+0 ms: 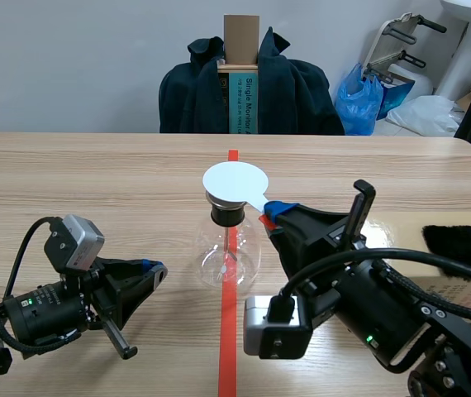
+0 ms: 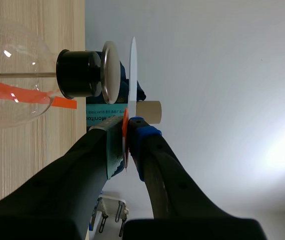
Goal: Do the electroscope experiment.
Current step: 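Move the plate toward and away from the electroscope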
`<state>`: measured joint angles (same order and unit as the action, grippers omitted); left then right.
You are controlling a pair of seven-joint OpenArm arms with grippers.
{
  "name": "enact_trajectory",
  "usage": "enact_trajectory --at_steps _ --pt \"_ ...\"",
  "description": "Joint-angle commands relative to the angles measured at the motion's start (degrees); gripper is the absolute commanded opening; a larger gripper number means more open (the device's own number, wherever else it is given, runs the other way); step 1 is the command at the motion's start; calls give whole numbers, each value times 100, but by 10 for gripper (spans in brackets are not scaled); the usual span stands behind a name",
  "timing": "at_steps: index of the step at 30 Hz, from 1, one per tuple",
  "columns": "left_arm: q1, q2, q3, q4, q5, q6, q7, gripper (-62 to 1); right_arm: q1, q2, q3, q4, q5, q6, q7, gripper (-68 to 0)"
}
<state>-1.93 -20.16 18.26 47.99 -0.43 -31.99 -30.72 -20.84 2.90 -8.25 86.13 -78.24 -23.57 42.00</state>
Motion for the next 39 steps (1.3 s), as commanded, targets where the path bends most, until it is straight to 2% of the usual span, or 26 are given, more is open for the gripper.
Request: enact_trajectory --at_steps 1,7,11,22,29,35,39 --pt "-94 31 -4 116 -59 -28 -142 -577 39 59 42 122 28 -87 -4 -669" --pt "-94 31 -4 116 -59 -28 -142 -577 39 59 44 122 28 -87 -13 -669" --pt "-94 31 -4 116 -59 -28 -142 -577 39 59 44 122 28 -87 -210 -669" --pt "-94 31 -4 116 -59 -28 -142 -577 37 59 44 122 28 -87 -1576 -669" --pt "-94 31 -4 116 -59 -28 -142 -577 37 59 44 122 28 -87 -2092 -669" --pt "-94 31 -4 116 -59 -28 -142 -577 37 59 44 122 28 -85 -2140 -669" --pt "-94 31 -4 116 -59 -28 -142 -577 39 59 44 122 24 -85 -1779 -669"
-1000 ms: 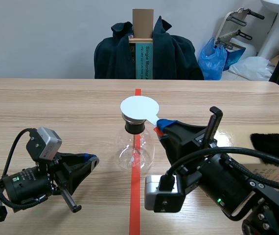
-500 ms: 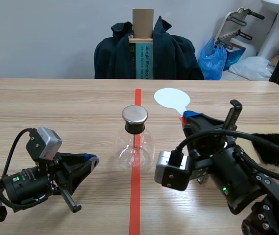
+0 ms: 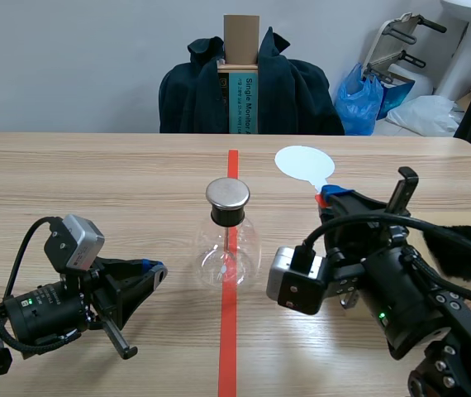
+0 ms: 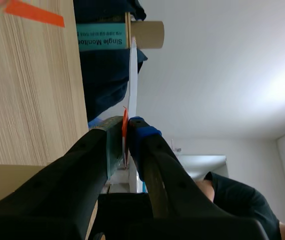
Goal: Do the electroscope experiment.
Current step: 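Move the plate toward and away from the electroscope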
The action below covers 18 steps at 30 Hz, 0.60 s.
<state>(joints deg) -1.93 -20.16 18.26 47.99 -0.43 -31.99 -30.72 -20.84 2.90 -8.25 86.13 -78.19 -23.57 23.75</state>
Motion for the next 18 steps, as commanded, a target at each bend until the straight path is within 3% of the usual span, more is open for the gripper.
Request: enact_trajectory --at_steps 1,11,18 --pt "-94 31 -4 116 -59 -28 -142 -577 39 59 44 122 20 -85 179 -669" --pt "-94 31 -4 116 -59 -28 -142 -577 37 59 42 122 17 -83 1554 -669" --pt "-94 31 -4 116 -59 -28 -142 -577 37 59 42 122 17 -83 1950 -669"
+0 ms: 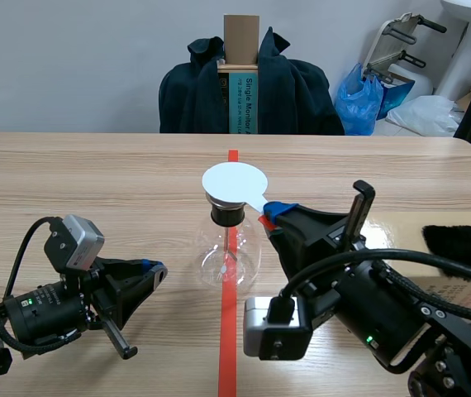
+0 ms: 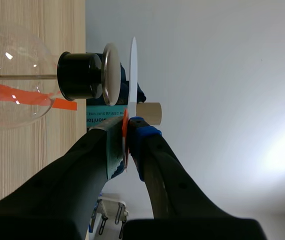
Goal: Do the electroscope experiment.
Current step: 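Move the plate toward and away from the electroscope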
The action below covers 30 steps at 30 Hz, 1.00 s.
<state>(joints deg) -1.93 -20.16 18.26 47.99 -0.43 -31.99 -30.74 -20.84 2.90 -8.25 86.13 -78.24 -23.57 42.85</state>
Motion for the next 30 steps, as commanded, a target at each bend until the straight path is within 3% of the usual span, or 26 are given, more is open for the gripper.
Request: enact_trajectory --at_steps 1,15,30 --pt "-94 31 -4 116 -59 -28 -140 -577 37 59 42 122 22 -83 68 -669" --pt "-94 28 -4 116 -59 -28 -140 -577 37 59 44 122 22 -83 -72 -669" --pt "-94 28 -7 120 -59 -28 -142 -578 37 59 44 122 35 -87 -1947 -669"
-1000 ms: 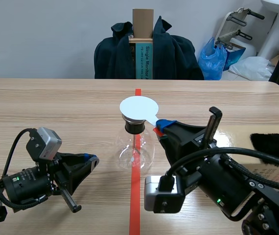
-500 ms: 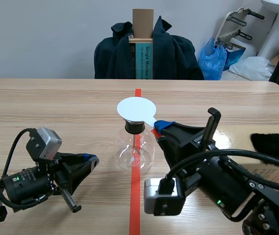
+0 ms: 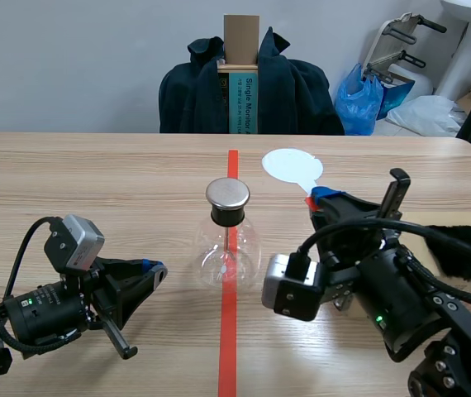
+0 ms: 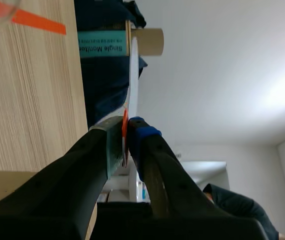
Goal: Do the electroscope experiment.
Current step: 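Move the plate toward and away from the electroscope, then put the plate down on the right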
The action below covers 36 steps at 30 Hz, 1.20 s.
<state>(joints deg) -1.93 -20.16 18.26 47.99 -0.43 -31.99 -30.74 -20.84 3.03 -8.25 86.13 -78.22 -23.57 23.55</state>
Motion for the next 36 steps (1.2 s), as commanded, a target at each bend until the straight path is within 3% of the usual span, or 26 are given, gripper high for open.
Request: enact_trajectory --at_steps 1,9,12,17,22,27,29,33,36 --pt "-94 28 -7 120 -59 -28 -142 -578 37 46 44 125 42 -114 -90 -669" --pt "-94 28 -7 120 -59 -28 -142 -578 31 46 44 374 398 -1008 -162 -669" --pt "-94 26 -7 127 -59 -28 -142 -578 -48 85 48 625 588 -1141 -190 -669" --pt "-35 -50 -7 249 -59 -31 -142 -578 -352 271 48 955 737 -1145 -188 -669" --pt "321 -319 -13 894 -59 -31 -136 -578 -815 597 50 990 763 -1241 -404 -669" --pt "957 -697 -227 1906 -61 -31 39 -565 -1447 1187 50 990 1270 -1884 -422 -669" --pt "1255 -820 -389 2286 -61 -31 70 -468 -1694 1471 50 988 1506 -1934 -485 -669" --pt "1862 -1027 -756 3034 -63 -31 101 -193 -2109 2002 160 981 2085 -1934 -566 -669" --pt "2371 -1150 -1095 3598 -203 -26 240 -108 -2199 2293 199 852 2614 -1930 -568 -669"
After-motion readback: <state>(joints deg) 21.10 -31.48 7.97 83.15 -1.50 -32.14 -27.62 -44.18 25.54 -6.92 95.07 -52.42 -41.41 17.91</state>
